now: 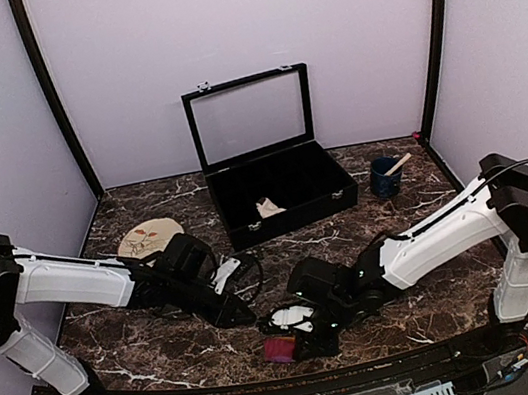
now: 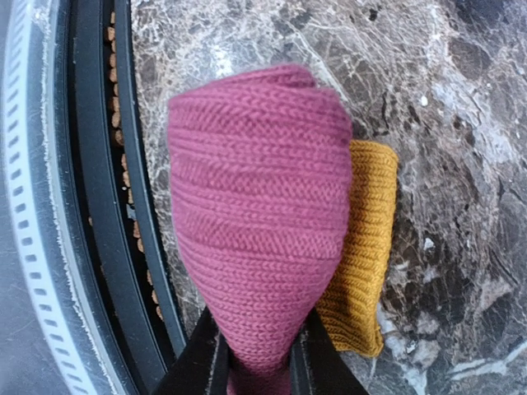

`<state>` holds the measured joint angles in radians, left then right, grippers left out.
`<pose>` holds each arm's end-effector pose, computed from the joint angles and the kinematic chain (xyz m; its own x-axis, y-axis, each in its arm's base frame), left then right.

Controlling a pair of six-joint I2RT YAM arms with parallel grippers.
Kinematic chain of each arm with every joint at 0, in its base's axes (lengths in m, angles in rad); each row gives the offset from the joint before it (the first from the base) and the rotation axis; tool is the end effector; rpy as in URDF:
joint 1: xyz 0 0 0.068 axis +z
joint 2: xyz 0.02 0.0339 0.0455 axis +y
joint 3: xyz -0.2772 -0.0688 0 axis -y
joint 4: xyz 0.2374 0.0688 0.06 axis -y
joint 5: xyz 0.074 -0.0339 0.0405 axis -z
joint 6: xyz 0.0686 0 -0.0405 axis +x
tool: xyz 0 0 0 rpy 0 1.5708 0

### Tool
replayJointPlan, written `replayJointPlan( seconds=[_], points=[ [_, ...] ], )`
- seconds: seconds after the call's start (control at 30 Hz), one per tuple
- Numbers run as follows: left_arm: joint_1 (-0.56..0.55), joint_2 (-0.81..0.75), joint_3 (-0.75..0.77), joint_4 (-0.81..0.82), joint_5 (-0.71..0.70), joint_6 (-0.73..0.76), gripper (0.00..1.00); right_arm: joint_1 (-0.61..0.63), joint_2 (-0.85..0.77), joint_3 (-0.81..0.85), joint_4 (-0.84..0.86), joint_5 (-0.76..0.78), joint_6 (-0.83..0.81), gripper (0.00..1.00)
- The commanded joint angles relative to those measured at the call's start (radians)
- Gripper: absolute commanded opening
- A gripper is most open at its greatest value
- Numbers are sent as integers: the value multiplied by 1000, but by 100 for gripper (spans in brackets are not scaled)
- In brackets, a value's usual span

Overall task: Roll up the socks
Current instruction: Pick up the sock from the center of the board.

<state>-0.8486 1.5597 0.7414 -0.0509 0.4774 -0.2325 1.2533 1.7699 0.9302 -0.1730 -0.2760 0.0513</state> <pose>0.1813 -0.2535 0.1553 -0.6901 0.4737 -0.5472 0.7230 0.4868 -0.4902 0.0922 0.3404 0.1298 -0.3137 -0.7964 -0.5170 -0.9443 0.2044 0.2580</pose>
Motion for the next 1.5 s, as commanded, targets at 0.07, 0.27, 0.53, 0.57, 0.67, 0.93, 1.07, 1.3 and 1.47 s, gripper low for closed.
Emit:
replayJointPlan(
  seconds=[0.07,0.27,0.53,0.57,0.67,0.93,1.07,1.3,1.47],
  points=[
    [-129,-104,-58,88,-273,-7,25,-41,75,8,-165,-120,-13,0],
    [-233,-153,-126,156,-393,-27,25,-68,91,26,-196,-156,-37,0],
    [-326,-250,-214,206,-475,-4,28,-83,103,32,-219,-184,-58,0],
    [-332,-256,-219,206,-477,0,28,-85,105,32,-222,-188,-61,0],
    [-349,-266,-223,213,-467,13,29,-92,111,33,-232,-200,-68,0],
    [-402,-278,-213,201,-487,33,29,-105,135,51,-263,-229,-75,0],
    [-411,-309,-222,187,-565,12,29,-131,134,43,-251,-297,-61,0],
    [-411,-398,-249,199,-759,-47,29,-188,82,42,-229,-426,-18,0],
    [-411,-400,-245,216,-839,-71,29,-218,67,82,-227,-462,16,0]
  ],
)
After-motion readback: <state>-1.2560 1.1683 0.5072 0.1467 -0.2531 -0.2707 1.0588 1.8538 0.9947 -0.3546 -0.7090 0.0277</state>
